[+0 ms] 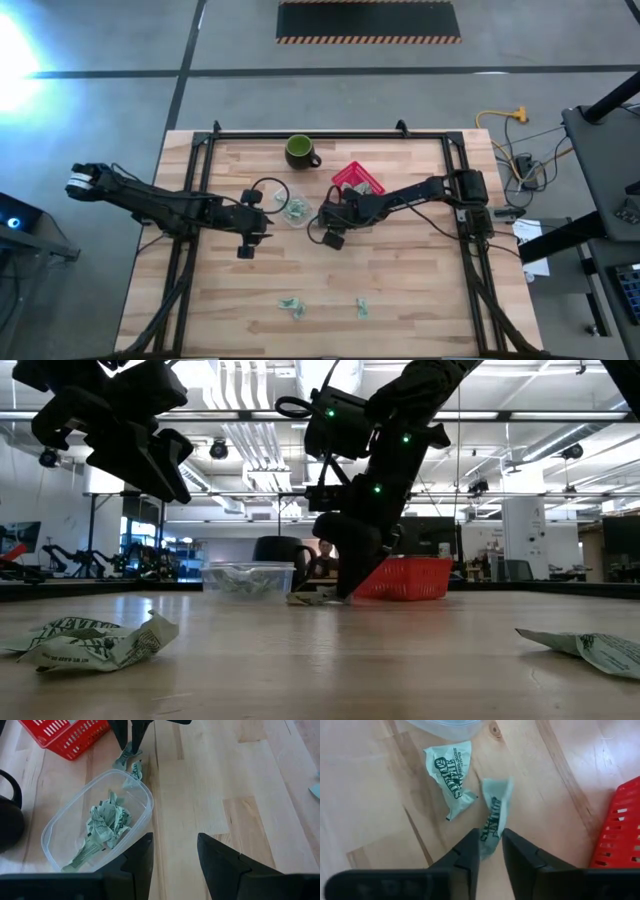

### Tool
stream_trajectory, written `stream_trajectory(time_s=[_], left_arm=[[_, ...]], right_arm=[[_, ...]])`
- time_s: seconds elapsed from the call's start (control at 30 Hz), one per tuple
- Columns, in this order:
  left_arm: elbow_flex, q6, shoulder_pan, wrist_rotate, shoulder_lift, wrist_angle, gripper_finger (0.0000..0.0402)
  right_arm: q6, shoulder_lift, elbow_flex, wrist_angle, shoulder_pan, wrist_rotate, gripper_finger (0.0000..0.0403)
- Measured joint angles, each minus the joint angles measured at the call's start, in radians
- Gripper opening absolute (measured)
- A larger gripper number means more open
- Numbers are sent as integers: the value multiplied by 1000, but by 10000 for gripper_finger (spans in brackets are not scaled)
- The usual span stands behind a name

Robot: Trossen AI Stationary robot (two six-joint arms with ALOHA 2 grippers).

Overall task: Pick and place items into bin
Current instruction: Put the stevia packet into the red bin

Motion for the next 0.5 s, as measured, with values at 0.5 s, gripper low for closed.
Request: stream_trajectory(time_s=[0.5], left_arm=[[-1, 0, 0, 0, 0, 0, 136]], right_arm=[[-38, -56, 0, -20, 8, -4, 9]])
